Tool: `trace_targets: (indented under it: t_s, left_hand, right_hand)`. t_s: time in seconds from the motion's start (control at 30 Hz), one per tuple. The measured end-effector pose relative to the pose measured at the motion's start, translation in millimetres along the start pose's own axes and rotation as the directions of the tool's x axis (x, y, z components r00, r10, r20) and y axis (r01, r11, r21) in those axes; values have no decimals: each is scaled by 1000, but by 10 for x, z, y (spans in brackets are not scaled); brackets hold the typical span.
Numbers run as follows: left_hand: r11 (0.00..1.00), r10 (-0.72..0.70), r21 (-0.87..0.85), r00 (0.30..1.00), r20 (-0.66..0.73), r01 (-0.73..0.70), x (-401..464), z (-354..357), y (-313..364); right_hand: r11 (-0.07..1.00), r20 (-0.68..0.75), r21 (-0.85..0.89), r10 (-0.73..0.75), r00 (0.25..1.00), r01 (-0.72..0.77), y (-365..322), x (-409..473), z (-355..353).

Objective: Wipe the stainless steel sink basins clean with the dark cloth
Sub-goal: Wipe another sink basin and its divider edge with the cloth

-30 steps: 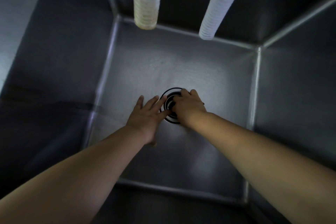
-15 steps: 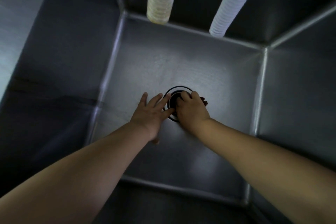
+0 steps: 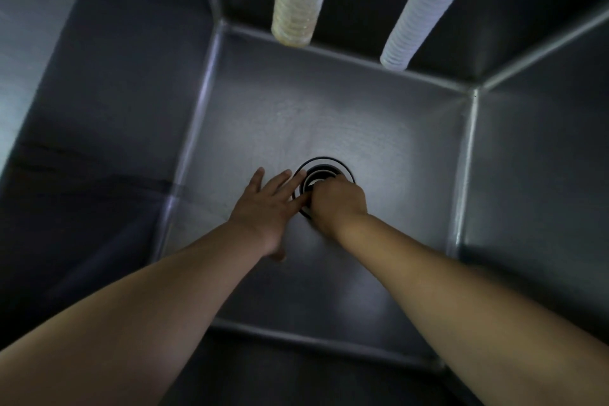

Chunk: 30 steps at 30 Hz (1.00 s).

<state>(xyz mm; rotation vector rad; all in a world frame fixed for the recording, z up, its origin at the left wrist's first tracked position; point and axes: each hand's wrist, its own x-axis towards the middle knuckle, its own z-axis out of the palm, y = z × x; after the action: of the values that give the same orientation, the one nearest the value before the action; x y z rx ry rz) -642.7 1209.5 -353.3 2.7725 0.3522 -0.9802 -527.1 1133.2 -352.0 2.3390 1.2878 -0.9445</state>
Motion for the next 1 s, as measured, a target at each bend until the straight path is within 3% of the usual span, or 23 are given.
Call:
trace_targets:
  t_s: [0.23,0.3,0.4,0.47,0.53,0.77,0.83,0.9,0.93,0.97,1.0]
  left_hand:
    - [1000,4,9,1000,-14,-3,10,16,-7]
    - [1000,4,10,1000,-14,-3,9,16,-9]
    - [1000,-2,19,1000,-12,2,19,26,-3]
    - [1000,-3,27,1000,-18,4,30,34,-6]
    - [999,-3,35,1000,-28,4,38,48,-10]
    - [999,3,38,998,-64,-1,31,76,-1]
    - [1000,3,19,997,-83,-1,12,65,6]
    - [1000,-29,-5,993,-110,29,-27,70,9]
    - [998,-61,-21,990,-128,59,-61,81,12]
    - [995,-96,-38,985,-140,92,-102,93,19]
    - [992,-119,-49,982,-144,113,-152,113,23]
  right_hand:
    - [935,205,303,126,971,-185,62,43,-232]
    - [887,179,425,114,977,-181,122,22,-189]
    - [777,-24,627,103,994,-65,200,-63,32]
    - [612,-161,790,150,976,36,231,-122,183]
    - [426,-210,898,209,955,105,256,-161,247]
    - [-144,-75,980,351,933,134,535,-270,80]
    - [-220,-79,954,462,883,201,719,-307,4]
    - [-102,-147,963,579,802,250,891,-362,-24]
    - [63,-236,966,615,752,251,948,-403,-2]
    - [328,-380,919,601,703,217,988,-442,28]
    - [635,-537,761,502,678,132,1010,-467,80]
